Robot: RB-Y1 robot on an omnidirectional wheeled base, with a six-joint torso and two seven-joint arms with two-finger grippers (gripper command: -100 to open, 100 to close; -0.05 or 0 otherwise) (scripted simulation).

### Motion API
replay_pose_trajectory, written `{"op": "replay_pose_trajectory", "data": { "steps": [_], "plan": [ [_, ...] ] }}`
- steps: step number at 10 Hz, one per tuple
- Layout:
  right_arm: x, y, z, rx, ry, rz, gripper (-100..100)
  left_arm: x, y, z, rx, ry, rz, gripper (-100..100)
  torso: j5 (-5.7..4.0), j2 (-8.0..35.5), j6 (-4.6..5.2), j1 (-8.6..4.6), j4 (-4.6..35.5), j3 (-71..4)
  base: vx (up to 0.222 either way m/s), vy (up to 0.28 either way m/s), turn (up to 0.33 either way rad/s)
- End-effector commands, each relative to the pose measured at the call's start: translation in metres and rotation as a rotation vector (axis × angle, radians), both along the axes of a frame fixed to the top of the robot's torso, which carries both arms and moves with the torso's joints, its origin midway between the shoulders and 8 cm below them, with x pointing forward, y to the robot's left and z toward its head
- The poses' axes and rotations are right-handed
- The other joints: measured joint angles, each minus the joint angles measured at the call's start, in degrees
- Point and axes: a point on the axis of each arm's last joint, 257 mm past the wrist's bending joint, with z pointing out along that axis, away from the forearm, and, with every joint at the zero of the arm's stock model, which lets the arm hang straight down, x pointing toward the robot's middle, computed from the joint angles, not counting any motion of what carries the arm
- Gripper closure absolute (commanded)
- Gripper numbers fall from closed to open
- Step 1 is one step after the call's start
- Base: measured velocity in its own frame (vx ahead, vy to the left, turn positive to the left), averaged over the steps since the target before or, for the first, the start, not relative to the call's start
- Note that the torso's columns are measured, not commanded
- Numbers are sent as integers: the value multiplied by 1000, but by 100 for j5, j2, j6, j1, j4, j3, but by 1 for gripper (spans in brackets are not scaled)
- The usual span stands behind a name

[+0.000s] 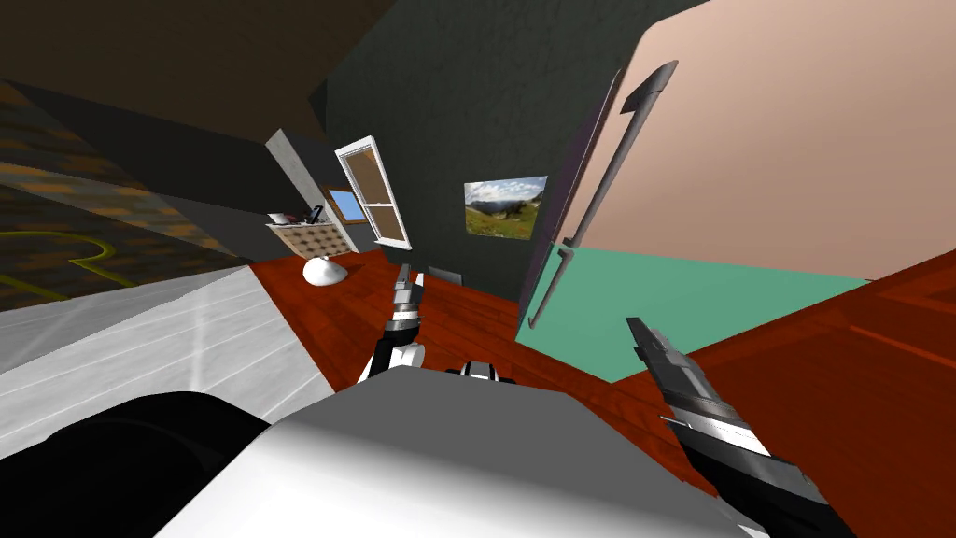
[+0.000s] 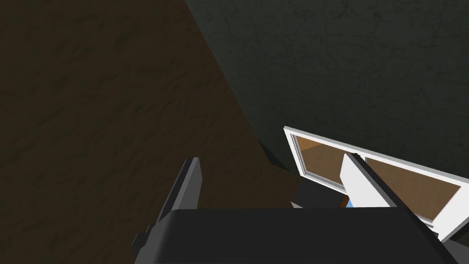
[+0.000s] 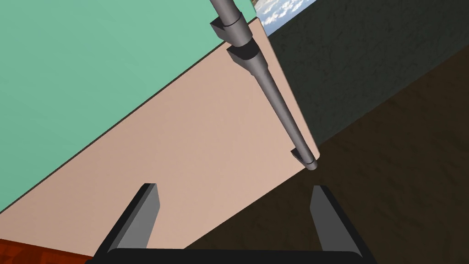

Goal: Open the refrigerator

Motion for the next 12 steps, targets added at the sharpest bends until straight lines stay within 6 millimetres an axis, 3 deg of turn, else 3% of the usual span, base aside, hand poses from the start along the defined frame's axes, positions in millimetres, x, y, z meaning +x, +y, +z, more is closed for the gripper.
{"op": "replay_pose_trajectory", "data": {
  "steps": [1,3,5,6,11,12],
  "plan": [
    [-26,-37,-14,-78,105,-114,-100,0,0,0,0,0,0,0,0,-1,-3,2,0,0,104,78,313],
    [-40,-55,-19,-119,154,-169,-100,0,0,0,0,0,0,0,2,-9,-3,11,-3,-5,108,69,207],
    [-68,-85,-29,-189,255,-267,-100,0,0,0,0,0,0,0,-3,4,-4,-7,2,3,107,43,312],
    [-71,-87,-27,-199,256,-275,-100,0,0,0,0,0,0,0,-1,-2,-5,1,0,0,85,34,79],
    [-137,-147,-26,-361,449,-474,-100,0,0,0,0,0,0,0,-2,4,-3,-5,1,2,99,44,233],
    [-141,-148,-26,-367,464,-479,-100,0,0,0,0,0,0,0,1,-6,-3,5,-1,-3,95,24,128]
  ]
}}
